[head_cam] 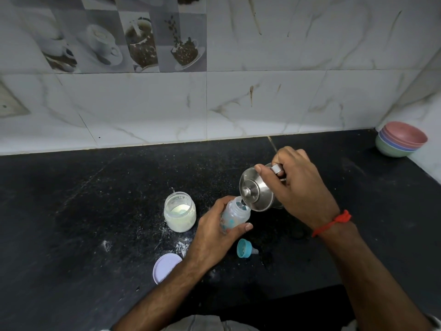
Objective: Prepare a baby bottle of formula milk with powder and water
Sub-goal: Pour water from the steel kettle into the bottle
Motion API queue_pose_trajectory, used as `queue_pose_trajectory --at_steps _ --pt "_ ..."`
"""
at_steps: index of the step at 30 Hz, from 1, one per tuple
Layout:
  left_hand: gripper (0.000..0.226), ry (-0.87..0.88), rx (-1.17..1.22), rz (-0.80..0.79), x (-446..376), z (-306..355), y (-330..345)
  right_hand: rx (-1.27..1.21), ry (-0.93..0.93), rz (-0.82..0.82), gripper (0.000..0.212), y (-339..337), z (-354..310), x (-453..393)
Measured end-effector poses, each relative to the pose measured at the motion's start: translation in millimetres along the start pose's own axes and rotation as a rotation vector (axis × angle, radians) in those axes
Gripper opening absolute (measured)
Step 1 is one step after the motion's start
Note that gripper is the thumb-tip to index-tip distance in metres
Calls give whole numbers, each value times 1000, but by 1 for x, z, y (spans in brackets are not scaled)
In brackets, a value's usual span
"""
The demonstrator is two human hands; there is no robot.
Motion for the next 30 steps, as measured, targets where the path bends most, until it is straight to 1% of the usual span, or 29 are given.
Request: queue_pose_trajectory --at_steps 7,16,30 --pt "56 -16 22 -4 0 -3 -2 56 -76 -9 34 -4 -14 -3" --pt "55 -24 6 -2 -1 -3 0 81 -137 44 33 -12 -21 -4" --pt "57 -47 -36 -8 0 -10 3 146 -220 64 31 -17 -27 -3"
Point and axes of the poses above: each hand's wrist, its own x-axis away from the middle knuckle, its own y-axis out of the palm, z = x × y, the point moved 6 cm from there along -x, towards the middle knuckle, and after that the axes turned 3 degrees about -z, right-handed, at the moved point
